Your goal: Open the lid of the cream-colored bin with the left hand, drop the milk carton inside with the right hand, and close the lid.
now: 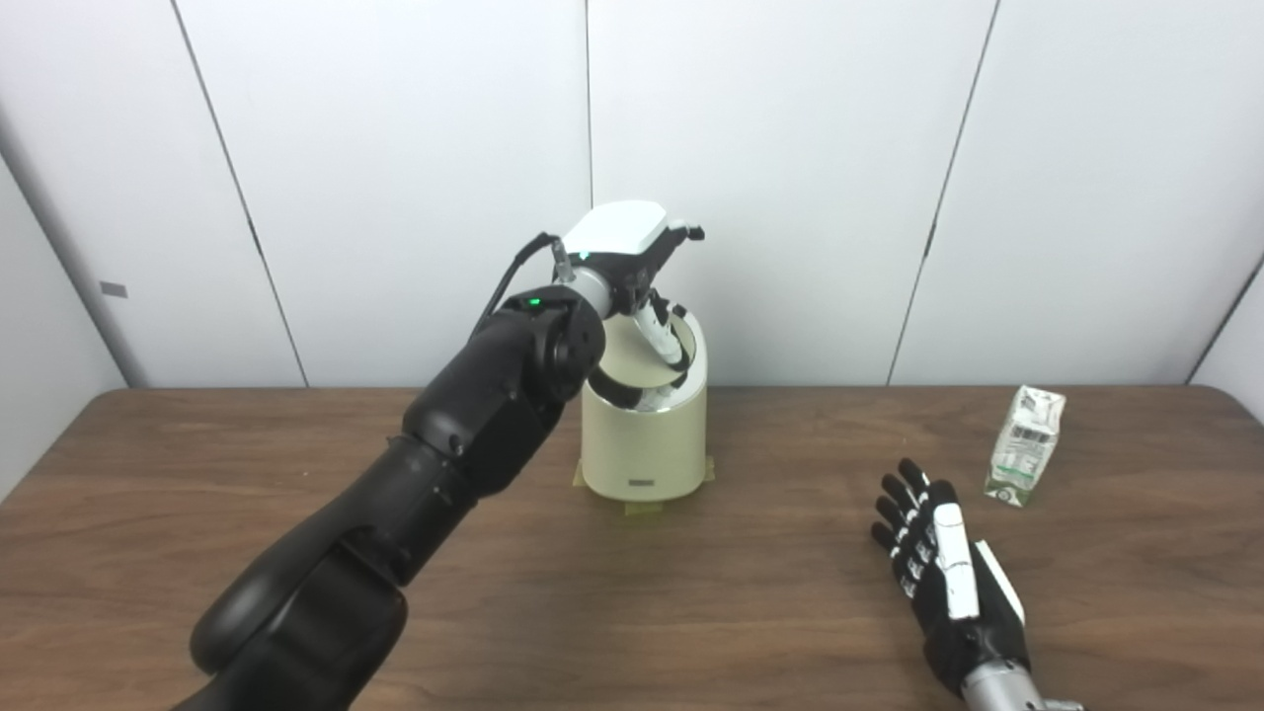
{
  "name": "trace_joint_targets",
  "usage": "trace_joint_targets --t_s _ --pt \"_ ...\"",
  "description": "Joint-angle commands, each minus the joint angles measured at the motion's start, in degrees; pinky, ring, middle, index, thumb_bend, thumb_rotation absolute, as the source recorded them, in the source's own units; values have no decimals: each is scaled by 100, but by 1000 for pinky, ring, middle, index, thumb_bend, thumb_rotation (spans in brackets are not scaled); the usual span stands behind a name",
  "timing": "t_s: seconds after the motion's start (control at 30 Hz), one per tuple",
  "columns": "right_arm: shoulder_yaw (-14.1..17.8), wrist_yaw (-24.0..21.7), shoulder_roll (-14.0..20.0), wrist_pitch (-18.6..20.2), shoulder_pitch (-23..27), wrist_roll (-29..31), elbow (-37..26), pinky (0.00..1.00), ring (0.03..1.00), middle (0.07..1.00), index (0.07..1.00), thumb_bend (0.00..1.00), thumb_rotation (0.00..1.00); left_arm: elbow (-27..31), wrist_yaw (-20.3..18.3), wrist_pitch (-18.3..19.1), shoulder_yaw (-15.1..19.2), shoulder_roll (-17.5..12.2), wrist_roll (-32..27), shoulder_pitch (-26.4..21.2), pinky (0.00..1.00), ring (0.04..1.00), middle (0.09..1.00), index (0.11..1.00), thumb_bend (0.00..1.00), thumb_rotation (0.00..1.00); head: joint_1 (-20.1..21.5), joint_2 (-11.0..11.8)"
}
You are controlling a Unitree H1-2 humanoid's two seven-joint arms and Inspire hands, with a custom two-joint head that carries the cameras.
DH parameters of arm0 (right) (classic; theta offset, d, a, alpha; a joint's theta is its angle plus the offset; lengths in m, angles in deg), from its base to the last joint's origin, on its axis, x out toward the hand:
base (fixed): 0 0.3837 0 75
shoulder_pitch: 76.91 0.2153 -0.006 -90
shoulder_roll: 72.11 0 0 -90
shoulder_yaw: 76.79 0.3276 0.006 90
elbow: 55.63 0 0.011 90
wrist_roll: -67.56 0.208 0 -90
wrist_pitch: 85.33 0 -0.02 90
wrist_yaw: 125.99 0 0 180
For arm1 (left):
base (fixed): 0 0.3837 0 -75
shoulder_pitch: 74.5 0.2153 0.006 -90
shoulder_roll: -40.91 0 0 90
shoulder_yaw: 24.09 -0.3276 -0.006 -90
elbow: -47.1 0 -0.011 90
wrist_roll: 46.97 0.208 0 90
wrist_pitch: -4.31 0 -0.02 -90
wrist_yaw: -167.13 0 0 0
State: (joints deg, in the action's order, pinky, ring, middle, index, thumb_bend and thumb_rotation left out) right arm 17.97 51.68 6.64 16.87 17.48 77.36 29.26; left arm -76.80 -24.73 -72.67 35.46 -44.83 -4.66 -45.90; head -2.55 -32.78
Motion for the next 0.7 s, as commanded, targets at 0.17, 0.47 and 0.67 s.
trace_joint_targets --t_s 0.17,0.47,0.67 --pt "-2 -46 30 -33 153 8 -39 1000 978 978 996 625 1000 298 6 48 306 -137 -11 -348 718 873 927 914 874 0 -3 -14" --pt "-16 -43 54 -1 137 -28 -69 1000 972 973 991 630 1000 424 -164 175 454 -210 -1 -367 749 898 933 915 845 0 -22 -66" --pt "-27 -41 60 26 140 -27 -92 1000 966 969 986 631 1000 419 -231 155 394 -253 51 -356 759 905 938 908 855 0 -38 -76"
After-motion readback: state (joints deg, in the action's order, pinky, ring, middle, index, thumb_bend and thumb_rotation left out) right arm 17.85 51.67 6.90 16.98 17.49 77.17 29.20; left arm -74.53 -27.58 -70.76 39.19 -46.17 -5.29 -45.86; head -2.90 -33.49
